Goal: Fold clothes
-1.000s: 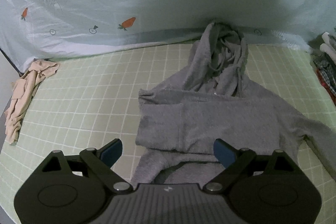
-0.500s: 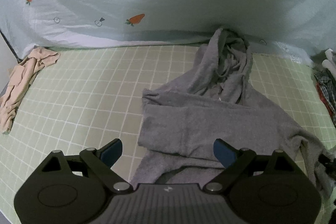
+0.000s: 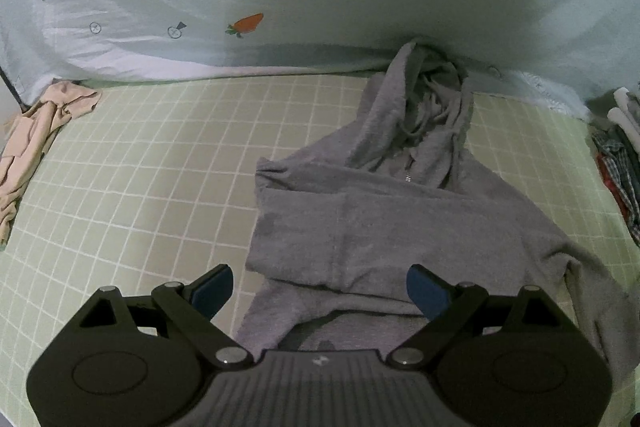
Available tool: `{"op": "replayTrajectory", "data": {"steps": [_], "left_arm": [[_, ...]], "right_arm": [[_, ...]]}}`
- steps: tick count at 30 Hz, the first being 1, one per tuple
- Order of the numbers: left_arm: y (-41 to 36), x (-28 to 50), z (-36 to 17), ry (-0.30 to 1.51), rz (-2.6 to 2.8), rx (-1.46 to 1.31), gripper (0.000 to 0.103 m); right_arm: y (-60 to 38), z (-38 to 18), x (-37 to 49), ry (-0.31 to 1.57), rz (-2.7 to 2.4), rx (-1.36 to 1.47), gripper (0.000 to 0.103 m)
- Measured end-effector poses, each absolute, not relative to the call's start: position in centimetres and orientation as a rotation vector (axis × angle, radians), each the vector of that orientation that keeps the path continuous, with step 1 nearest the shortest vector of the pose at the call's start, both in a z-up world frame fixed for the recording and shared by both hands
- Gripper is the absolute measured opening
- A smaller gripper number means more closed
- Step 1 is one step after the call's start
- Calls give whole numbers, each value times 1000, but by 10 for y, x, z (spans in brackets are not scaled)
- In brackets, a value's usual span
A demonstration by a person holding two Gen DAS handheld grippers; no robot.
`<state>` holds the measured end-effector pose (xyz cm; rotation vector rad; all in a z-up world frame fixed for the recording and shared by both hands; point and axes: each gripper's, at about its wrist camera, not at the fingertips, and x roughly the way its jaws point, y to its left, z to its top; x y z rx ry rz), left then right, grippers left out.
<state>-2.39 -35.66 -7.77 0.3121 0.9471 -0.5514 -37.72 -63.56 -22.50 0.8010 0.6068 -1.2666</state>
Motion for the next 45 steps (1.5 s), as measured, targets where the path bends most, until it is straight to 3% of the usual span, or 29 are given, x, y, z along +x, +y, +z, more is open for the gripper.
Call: {"op": "replayTrajectory", "data": {"steps": [1, 3, 5, 6, 19, 20, 22, 23, 24, 29, 45], "left_arm": [[-356, -23, -78, 950, -549, 310, 93], [-355, -22, -79, 955, -544, 306, 94], [-355, -21, -79, 957, -542, 303, 93], [-354, -21, -80, 959, -542, 300, 94], [-346, -14, -80, 966, -555, 231, 94], [-344, -13, -81, 972, -553, 221, 94], [-341, -10, -83, 989, -552, 199, 94], [-340, -9, -83, 995, -553, 191, 94], [-339, -8, -83, 997, -555, 187, 94], [-343, -8, -86, 1001, -577, 197, 94], [-451, -28, -128, 1062, -929, 403, 94]], "right_arm": [[-634, -225, -373, 622, -1254, 773, 76], [-632, -225, -366, 635, -1234, 735, 44], [-631, -224, -361, 633, -1217, 717, 29], [-631, -223, -360, 617, -1204, 733, 11], [-576, -151, -258, 415, -739, 618, 7], [-568, -153, -244, 442, -682, 615, 8], [-552, -157, -217, 496, -571, 607, 29], [-547, -161, -211, 533, -560, 597, 56], [-541, -165, -204, 570, -549, 587, 71], [-537, -166, -211, 614, -590, 558, 103], [-579, -192, -302, 647, -1004, 639, 103]]}}
